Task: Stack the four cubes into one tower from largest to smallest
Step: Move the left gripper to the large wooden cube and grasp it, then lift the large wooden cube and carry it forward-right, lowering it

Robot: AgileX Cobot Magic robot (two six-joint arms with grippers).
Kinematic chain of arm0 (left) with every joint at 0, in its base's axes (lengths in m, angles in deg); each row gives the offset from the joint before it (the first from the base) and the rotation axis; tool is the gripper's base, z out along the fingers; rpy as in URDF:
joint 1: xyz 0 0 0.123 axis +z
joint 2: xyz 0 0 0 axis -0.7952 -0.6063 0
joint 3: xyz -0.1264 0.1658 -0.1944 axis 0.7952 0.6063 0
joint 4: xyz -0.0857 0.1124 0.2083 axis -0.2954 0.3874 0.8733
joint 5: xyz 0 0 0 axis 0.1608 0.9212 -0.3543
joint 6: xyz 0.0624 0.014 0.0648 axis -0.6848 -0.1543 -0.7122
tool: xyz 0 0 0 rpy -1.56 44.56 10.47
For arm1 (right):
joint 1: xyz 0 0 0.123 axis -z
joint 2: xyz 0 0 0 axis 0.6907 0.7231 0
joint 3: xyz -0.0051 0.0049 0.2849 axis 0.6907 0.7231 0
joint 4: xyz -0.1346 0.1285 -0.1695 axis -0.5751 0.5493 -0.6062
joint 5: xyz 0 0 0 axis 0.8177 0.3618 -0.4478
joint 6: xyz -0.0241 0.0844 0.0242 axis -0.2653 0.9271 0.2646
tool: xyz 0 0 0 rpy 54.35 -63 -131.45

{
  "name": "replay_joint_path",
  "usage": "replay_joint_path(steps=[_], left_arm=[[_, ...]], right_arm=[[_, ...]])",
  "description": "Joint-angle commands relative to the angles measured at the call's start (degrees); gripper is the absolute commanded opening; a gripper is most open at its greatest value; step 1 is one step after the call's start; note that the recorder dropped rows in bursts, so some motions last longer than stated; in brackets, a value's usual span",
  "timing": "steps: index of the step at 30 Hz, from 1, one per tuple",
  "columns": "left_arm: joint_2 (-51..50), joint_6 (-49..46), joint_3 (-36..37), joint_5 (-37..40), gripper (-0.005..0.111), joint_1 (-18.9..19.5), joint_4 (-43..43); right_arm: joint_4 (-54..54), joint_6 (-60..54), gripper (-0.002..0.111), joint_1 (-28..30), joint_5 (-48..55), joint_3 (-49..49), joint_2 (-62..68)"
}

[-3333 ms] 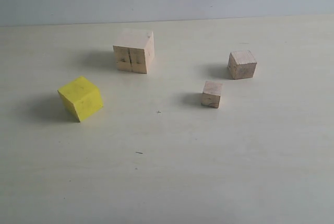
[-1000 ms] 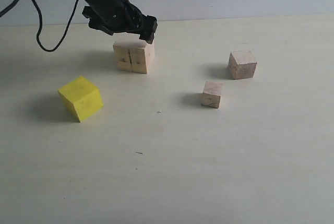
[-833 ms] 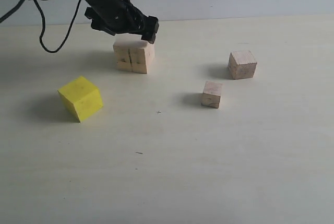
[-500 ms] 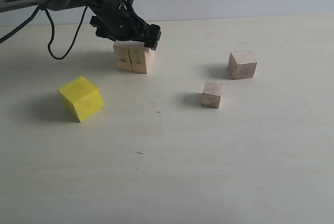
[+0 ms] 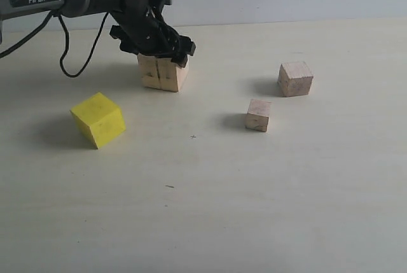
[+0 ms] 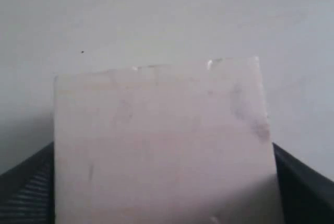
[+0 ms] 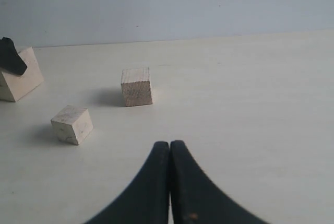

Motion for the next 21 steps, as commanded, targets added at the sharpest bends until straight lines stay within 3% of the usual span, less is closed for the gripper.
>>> replay_joint_path(steps=[1, 11, 17, 21], left_arm=[[2.89, 0.67, -0.24, 2.12, 0.002, -0.47, -0.35], [9.81, 7.48, -0.24, 7.59, 0.002, -1.09, -0.35], [12.72, 14.06, -0.24, 10.75, 0.002, -3.73, 0.83], [13.76, 18.95, -0.02, 13.40, 0.002, -7.28, 6.85]], right_arm=[[0.02, 0.01, 0.000, 0.21, -0.64, 0.26, -0.32], [0.02, 0.01, 0.000, 0.21, -0.64, 0.26, -0.32], [0.02, 0.01, 0.000, 0.21, -0.64, 0.26, -0.32], [0.02, 0.01, 0.000, 0.21, -0.64, 0.26, -0.32]])
